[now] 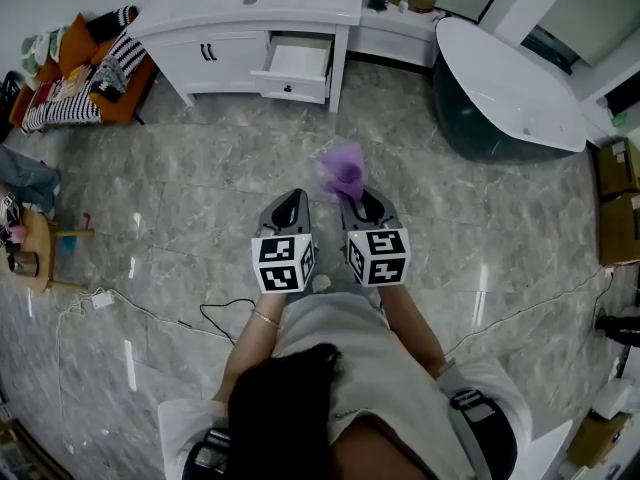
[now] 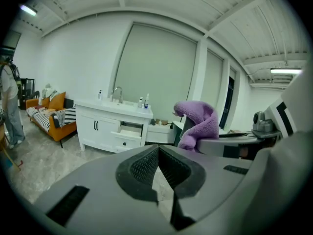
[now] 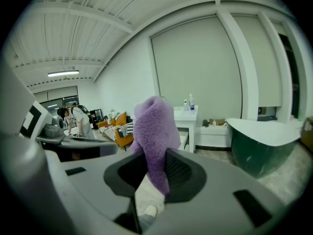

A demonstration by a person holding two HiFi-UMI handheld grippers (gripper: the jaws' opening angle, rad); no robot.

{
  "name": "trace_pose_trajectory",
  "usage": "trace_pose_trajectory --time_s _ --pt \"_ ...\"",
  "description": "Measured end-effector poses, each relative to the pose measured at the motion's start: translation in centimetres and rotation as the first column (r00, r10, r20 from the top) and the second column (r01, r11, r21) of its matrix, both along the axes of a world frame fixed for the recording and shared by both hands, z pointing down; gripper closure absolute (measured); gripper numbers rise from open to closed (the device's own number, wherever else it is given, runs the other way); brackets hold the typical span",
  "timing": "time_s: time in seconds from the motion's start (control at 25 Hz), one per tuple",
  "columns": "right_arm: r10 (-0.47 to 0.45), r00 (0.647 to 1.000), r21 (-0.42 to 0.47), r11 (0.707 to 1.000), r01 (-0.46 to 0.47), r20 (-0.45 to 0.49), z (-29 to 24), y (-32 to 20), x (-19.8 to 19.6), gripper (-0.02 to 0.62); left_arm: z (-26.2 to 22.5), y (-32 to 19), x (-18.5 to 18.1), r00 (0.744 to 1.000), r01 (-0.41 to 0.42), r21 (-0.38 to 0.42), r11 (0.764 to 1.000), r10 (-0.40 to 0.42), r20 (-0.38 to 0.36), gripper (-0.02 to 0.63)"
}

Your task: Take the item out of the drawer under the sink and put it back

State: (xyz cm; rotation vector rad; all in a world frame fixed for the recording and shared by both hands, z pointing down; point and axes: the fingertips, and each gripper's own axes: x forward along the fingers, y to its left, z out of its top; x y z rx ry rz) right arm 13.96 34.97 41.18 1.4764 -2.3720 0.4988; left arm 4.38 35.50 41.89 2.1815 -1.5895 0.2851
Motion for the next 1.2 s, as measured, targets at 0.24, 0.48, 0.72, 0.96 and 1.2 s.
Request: trace_pose_trajectory --time_s 0.24,0.48,0.72,0.96,1.2 --pt "-0.003 1.000 -0.010 1.000 0.003 -0.009 0.5 -2.2 -1.4 0.499 0.5 -2.6 -1.1 1.000 -0.005 -0.006 1.000 0.005 -0.009 0.601" --pt "0.000 1.000 -0.019 1.000 -0.001 -0.027 0.9 -5.9 -2.7 0.499 1.1 -6.6 -2.4 1.000 -0.015 -0.014 1.000 0.015 -0.018 0.601" --pt "0.005 0.999 -0.030 1.000 -0.006 -0.036 0.7 -10.5 -4.3 0.499 0.8 -11.0 -3.5 0.999 -0.031 -0.023 0.999 0.031 -0.016 0.601" --pt "0.010 0.999 -0.036 0.999 -0.011 -0.033 0.7 -14.1 -7.1 0.499 0.9 -15.0 -6.0 0.999 -0.041 -0.028 0.999 0.040 -0.017 0.601" --pt "0.063 0.997 -0.043 0.997 -0.065 -0.039 0.7 -17.9 -8.3 0.499 0.5 -19.0 -7.7 0.997 -0.075 -0.021 0.997 0.075 -0.019 0.601"
